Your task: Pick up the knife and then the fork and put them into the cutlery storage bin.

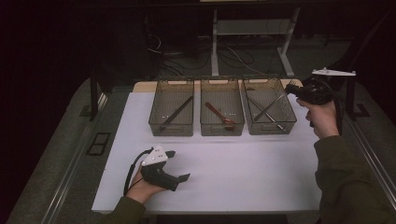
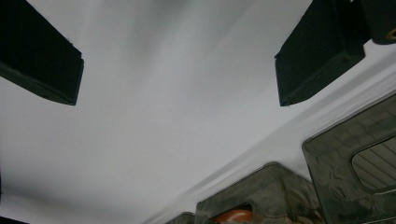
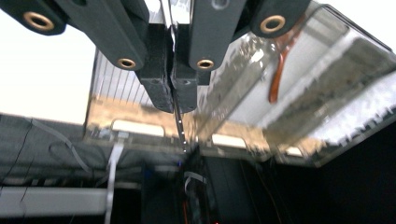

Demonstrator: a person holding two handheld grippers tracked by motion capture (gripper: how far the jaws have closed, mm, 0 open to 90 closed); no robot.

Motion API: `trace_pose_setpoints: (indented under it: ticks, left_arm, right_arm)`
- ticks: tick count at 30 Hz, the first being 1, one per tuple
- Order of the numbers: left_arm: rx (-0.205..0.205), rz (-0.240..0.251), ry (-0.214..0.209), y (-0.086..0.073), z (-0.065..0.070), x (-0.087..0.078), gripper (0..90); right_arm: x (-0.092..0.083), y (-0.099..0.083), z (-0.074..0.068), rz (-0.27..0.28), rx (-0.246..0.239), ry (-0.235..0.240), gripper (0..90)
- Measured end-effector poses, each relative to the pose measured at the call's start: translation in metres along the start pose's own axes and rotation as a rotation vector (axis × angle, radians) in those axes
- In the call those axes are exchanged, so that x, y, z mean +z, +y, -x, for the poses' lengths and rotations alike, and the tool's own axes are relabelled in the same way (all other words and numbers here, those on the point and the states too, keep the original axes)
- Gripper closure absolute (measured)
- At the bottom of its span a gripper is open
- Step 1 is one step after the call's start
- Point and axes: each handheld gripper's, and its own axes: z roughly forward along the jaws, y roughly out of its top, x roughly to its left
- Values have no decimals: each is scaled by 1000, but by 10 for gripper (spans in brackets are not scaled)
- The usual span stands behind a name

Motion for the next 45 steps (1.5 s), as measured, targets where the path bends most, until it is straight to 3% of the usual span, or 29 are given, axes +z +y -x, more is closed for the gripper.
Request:
trace_pose_setpoints:
  ticks: [6, 9, 11, 12, 14, 16, 18, 22, 35, 45]
  left_arm:
    - [-4, -2, -8, 0, 0, 1, 0]
    - [-4, -8, -13, 1, 1, 2, 0]
    - [1, -16, -16, 1, 1, 3, 0]
    - [1, -18, -18, 1, 1, 4, 0]
    - [1, -20, -19, 1, 1, 5, 0]
    - [5, -21, -17, 1, 2, 5, 0]
    - [8, -22, -15, 1, 1, 5, 0]
    - [12, -27, -6, 1, 0, 4, 0]
    - [21, -40, -5, 1, -2, 3, 0]
    - [19, -35, -3, 1, 0, 2, 0]
  right_arm:
    - [29, -10, 4, -106, 12, -1, 863]
    - [37, -13, 12, -110, 41, 12, 862]
    - [42, -15, 17, -116, 42, -3, 842]
    - [45, -17, 20, -131, 21, -32, 814]
    - [50, -20, 25, -149, -25, -91, 653]
    - [49, -22, 32, -139, -6, -128, 546]
    - [44, -23, 38, -117, 16, -138, 457]
    - [33, -25, 42, -102, 12, -124, 384]
    - [-7, -40, 8, -36, -77, 6, 261]
    - [-32, -63, -31, 24, -171, 61, 180]
